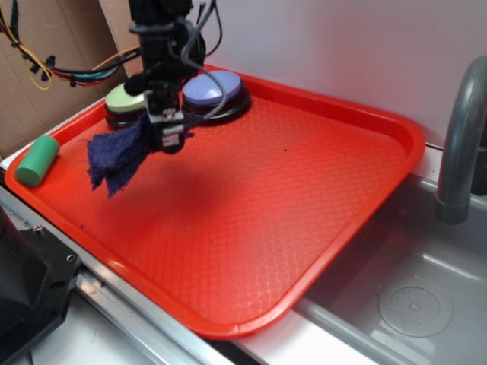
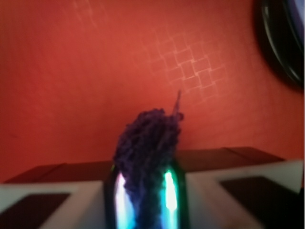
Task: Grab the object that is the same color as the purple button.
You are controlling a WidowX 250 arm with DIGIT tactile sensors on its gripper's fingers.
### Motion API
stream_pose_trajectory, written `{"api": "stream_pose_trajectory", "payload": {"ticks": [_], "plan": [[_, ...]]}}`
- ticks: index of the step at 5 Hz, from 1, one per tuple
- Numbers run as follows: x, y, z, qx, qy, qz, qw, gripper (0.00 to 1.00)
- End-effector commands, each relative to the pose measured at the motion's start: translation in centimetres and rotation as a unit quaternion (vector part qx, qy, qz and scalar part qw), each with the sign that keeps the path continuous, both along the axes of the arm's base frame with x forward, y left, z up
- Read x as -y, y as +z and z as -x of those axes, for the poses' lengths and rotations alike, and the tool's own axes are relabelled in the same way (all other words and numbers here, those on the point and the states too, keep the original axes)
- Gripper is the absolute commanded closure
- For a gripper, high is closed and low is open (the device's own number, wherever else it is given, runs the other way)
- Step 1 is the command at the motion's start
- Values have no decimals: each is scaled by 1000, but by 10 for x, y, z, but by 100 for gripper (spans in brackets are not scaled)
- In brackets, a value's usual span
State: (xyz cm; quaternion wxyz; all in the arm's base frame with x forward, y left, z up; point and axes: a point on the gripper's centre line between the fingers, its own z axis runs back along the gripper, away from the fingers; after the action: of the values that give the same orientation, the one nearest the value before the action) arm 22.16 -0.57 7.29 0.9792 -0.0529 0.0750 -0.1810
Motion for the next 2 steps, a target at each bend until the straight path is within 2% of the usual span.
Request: {"api": "stream_pose_trajectory", "payload": {"ticks": [1,2], "plan": [[41,65,-23,50,71,-24,996,100],[50,77,-29,58,90,-17,994,100]]}}
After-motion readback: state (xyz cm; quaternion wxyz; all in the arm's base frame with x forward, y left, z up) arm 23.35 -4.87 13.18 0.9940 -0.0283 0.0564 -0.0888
